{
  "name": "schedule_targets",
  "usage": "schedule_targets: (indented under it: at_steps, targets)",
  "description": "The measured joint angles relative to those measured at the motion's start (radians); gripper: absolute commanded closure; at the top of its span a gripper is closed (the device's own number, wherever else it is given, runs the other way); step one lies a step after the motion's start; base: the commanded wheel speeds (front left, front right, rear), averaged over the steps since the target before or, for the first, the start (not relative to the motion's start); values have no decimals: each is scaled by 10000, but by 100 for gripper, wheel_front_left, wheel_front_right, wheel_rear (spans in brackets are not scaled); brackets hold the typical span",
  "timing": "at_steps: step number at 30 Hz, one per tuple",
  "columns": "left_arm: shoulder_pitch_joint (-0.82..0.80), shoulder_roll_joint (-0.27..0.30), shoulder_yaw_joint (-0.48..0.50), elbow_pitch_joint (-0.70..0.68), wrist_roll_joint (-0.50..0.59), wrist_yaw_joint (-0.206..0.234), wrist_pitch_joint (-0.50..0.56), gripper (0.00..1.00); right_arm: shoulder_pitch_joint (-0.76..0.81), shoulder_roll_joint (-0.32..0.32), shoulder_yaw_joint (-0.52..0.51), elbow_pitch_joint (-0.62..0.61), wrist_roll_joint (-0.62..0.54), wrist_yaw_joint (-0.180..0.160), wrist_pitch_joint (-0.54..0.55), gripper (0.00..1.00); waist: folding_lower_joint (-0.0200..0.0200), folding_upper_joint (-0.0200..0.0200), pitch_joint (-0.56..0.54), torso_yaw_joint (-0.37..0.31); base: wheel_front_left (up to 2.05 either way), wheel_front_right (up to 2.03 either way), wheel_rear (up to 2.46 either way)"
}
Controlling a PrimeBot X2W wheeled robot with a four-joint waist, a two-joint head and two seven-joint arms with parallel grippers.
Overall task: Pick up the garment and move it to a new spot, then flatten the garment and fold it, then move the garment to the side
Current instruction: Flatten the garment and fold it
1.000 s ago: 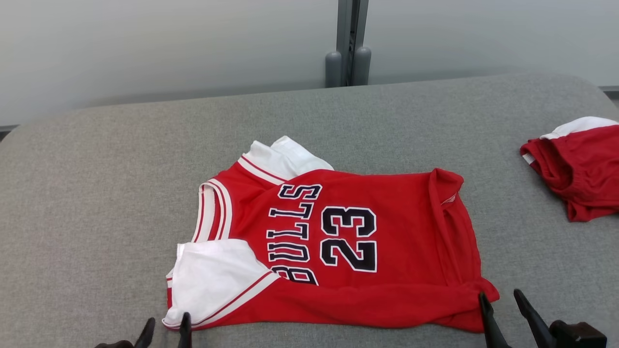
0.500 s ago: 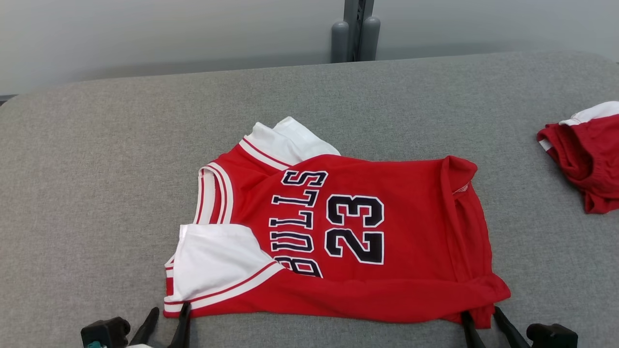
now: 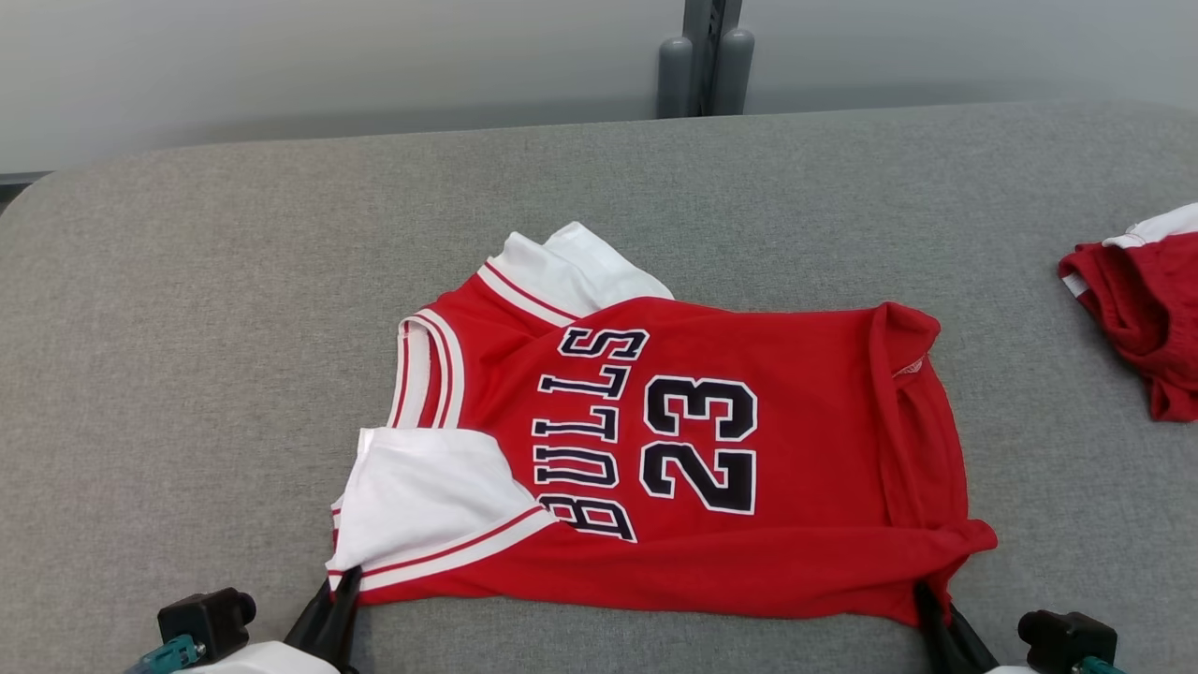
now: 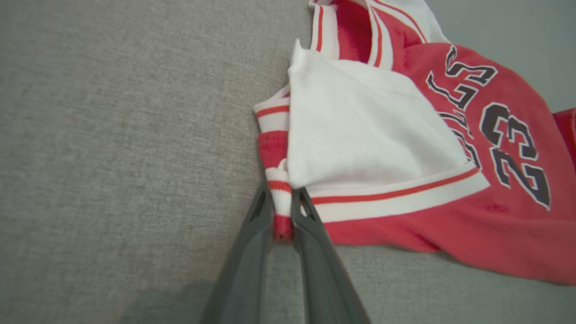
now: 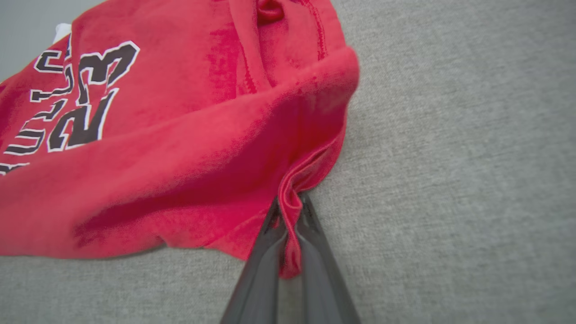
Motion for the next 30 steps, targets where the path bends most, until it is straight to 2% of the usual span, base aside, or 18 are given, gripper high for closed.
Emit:
schedule_targets:
  at_steps: [5,15,22,27,28,29,30]
  targets:
    - [152,0,142,-326,-104,59,-134,100,59,4,0,-479,-173,-10,161,100,0,0,-59,179,0,0,0]
    - [1244,15,282,-869,-253,546,-111,100,1163,13,-146,-1810,-313,-2,1074,100,0,0,-450,463,0,0,0]
    - [2307,-123,284,-1195,-435,836,-86,100,2196,23,-759,-2063,-428,2,1390,100,0,0,-826,449,0,0,0]
    - [2554,-58,217,-1394,-443,951,94,100,2326,42,-897,-2036,-420,2,1486,100,0,0,-943,338,0,0,0]
    - [2545,-40,209,-1423,-439,959,128,62,2295,44,-895,-2021,-397,2,1513,94,0,0,-965,317,0,0,0]
    - [2534,-25,213,-1471,-439,959,146,0,2276,46,-888,-2021,-362,2,1555,35,0,0,-989,294,0,0,0]
    - [2518,-10,234,-1532,-435,968,73,0,2272,42,-849,-2059,-366,2,1540,0,0,0,-1015,271,0,0,0]
